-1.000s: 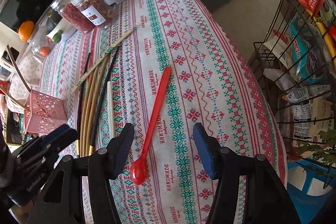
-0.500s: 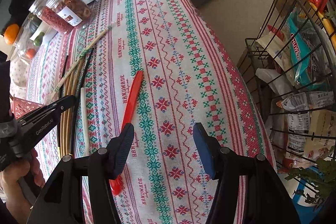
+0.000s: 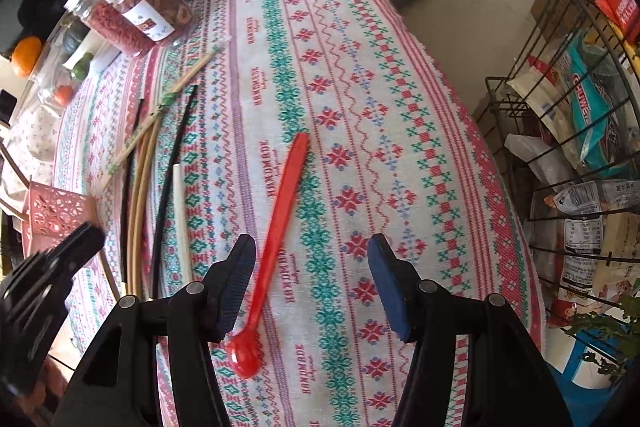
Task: Organize utensils
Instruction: 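Grasp the red spoon with the right tool while the left tool grasps a wooden chopstick, then lower the chopstick into the pink holder with the left tool while the right tool lifts the red spoon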
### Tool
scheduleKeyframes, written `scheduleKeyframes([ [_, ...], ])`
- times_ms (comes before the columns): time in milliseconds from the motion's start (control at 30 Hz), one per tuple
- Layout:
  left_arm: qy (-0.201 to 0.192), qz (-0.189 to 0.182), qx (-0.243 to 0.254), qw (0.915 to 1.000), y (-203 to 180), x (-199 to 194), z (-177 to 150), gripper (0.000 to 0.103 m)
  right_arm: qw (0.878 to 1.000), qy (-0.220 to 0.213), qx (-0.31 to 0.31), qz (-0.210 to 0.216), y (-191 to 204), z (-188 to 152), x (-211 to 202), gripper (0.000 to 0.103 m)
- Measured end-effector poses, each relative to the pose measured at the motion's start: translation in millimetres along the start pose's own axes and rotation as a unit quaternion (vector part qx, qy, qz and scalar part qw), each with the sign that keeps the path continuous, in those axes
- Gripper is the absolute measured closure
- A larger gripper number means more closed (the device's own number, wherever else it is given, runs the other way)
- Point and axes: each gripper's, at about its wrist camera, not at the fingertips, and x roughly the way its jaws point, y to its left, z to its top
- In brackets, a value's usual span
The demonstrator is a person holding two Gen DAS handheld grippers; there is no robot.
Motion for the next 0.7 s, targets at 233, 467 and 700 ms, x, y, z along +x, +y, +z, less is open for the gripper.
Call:
scheduleKeyframes([
  [233,-0.050,-0.029,-0.016,0.9982,26.3,-57.3,-37.5,0.095,1.000,0.004,0.015,-0.025,4.7,2.6,13.9,0.042],
  [467,-0.092,-0.046,-0.030,0.9943,44.5,-89.1,-49.5,0.095,0.999,-0.003,0.005,-0.048,16.3,9.5,26.0,0.048],
  [700,-0.107,-0.043,-0.033,0.9928,58.7,-102.9,-56.8,0.095,0.994,-0.020,-0.021,-0.102,31.9,16.1,34.7,0.084],
])
